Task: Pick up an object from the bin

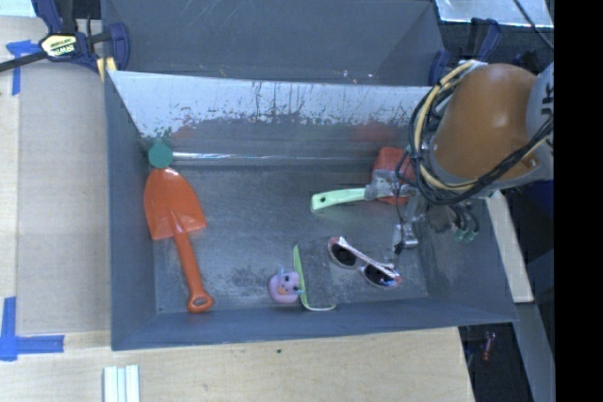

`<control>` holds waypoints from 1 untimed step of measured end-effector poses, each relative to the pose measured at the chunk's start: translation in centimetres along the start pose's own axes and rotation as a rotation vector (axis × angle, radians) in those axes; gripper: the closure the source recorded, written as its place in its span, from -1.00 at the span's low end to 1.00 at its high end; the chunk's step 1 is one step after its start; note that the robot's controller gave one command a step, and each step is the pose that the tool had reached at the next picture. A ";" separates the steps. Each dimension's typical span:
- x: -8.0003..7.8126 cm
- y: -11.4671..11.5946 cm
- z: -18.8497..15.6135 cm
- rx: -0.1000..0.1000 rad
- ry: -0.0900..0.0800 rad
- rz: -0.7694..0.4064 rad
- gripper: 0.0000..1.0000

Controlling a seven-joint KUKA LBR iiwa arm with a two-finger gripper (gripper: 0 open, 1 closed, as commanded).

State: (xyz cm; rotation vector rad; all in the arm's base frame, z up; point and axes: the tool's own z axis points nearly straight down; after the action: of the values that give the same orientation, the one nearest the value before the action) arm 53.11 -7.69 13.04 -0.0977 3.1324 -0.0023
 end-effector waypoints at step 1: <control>3.5 -0.1 -0.1 0.000 0.000 0.019 -1.00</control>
Offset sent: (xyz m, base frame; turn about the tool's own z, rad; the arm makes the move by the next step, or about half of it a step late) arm -0.0484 0.0283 -0.0157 0.0253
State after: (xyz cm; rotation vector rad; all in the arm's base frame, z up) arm 49.60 -7.99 13.12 -0.0686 3.1328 -0.0016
